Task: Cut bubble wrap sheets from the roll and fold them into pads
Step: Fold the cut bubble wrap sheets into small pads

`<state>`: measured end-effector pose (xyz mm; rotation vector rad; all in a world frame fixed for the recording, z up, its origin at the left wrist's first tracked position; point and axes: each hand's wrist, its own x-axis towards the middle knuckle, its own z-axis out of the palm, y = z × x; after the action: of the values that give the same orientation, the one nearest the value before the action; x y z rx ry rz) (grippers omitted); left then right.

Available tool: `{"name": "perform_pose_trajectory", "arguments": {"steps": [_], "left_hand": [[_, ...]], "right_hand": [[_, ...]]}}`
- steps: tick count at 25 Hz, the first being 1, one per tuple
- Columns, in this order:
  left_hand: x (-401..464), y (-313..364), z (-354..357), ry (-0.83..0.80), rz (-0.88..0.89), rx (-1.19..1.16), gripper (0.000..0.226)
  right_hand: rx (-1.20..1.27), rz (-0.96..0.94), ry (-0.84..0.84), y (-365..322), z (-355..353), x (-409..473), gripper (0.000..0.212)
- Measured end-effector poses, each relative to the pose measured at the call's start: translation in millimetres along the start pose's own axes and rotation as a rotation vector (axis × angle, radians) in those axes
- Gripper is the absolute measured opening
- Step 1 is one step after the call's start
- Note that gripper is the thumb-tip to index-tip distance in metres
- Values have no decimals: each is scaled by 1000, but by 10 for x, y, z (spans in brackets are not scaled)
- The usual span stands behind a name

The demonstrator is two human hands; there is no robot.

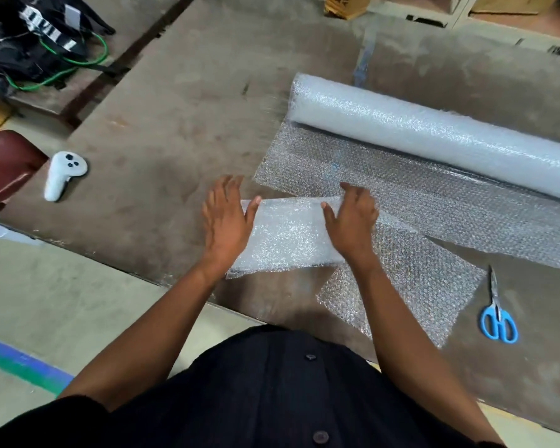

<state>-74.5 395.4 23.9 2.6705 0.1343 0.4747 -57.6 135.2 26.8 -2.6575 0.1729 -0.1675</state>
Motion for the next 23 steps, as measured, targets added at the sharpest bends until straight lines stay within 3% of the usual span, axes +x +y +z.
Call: {"name": "perform_pose_trajectory", "arguments": {"steps": [2, 4, 6, 13, 17, 20, 23], "left_hand": [[-159, 120, 96, -80, 152, -2, 57], [-301, 116, 257, -188, 227, 59, 59], [-393, -1, 377, -251, 176, 95, 62], [-389, -136, 378, -305, 136, 158, 72], [-358, 78, 241, -235, 215, 129, 68], [-334, 499, 211, -241, 291, -38, 63], [-393, 1019, 414, -274, 411, -90, 57]], "right_hand": [[-130, -290, 47, -289, 103, -159, 56], [-113, -432, -118, -443, 349, -309, 56], [-105, -378, -250, -357, 546, -391, 60], [-74, -179, -230, 60, 466, -336, 64], [2, -113, -78, 262, 242, -359, 61], [38, 66, 61, 563, 46, -485, 58], [-80, 240, 151, 1038, -68, -727, 55]]}}
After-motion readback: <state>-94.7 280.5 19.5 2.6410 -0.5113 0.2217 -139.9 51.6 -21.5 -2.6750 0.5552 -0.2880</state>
